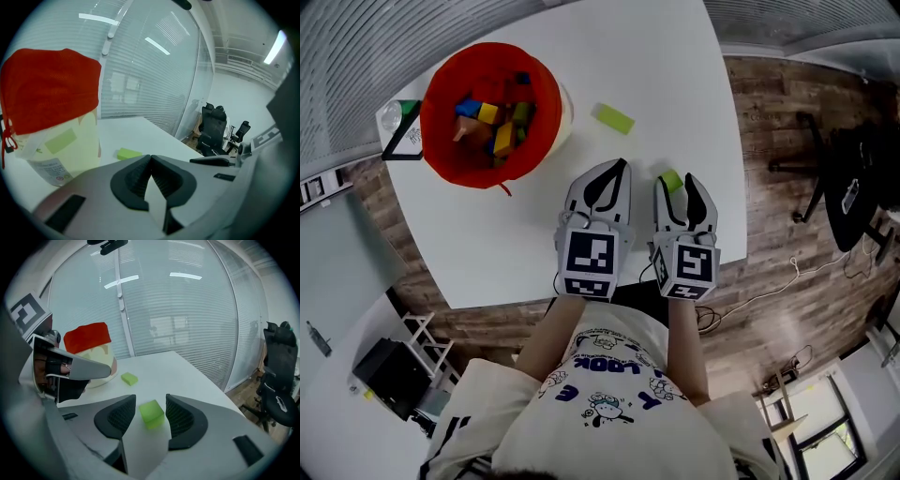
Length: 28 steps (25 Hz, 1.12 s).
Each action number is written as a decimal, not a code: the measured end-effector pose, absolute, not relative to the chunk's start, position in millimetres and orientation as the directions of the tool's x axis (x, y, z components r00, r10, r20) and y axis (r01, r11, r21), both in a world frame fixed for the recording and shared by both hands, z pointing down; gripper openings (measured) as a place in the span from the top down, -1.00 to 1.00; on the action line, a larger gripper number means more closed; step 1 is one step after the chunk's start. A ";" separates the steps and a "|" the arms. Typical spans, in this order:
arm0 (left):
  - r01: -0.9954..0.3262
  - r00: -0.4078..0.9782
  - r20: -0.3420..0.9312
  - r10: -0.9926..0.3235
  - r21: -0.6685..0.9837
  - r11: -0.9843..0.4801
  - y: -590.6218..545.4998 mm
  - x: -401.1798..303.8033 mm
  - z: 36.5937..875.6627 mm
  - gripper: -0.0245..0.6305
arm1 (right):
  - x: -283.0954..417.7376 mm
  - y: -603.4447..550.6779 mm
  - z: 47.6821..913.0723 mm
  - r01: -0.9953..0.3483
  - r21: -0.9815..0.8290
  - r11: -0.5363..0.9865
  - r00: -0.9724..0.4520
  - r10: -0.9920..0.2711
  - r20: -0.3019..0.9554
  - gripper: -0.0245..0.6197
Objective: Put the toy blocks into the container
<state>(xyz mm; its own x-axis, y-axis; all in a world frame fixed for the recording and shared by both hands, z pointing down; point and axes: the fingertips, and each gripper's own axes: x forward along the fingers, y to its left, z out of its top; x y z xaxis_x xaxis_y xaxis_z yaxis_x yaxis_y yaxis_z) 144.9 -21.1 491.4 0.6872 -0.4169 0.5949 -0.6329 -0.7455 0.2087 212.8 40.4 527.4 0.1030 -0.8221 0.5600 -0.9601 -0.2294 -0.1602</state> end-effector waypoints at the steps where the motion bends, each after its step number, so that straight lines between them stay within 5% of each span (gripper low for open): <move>1: -0.632 0.687 0.596 -0.415 0.210 -0.745 -20.8 145.0 492.4 0.83 | 212.2 40.2 529.4 -0.962 -0.154 -0.225 0.100 -0.817 0.567 0.31; 28: -0.652 0.666 0.622 -0.410 0.220 -0.725 -13.5 140.5 507.4 0.83 | 207.6 43.8 549.2 -0.982 -0.082 -0.172 0.083 -0.772 0.630 0.41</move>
<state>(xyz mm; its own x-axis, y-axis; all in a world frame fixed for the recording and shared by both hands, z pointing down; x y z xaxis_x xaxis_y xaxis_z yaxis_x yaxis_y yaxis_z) 140.5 -13.5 507.4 0.6665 -0.4105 0.6223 -0.6522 -0.7255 0.2199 207.6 43.8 549.2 0.0831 -0.7721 0.6300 -0.9816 -0.1724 -0.0818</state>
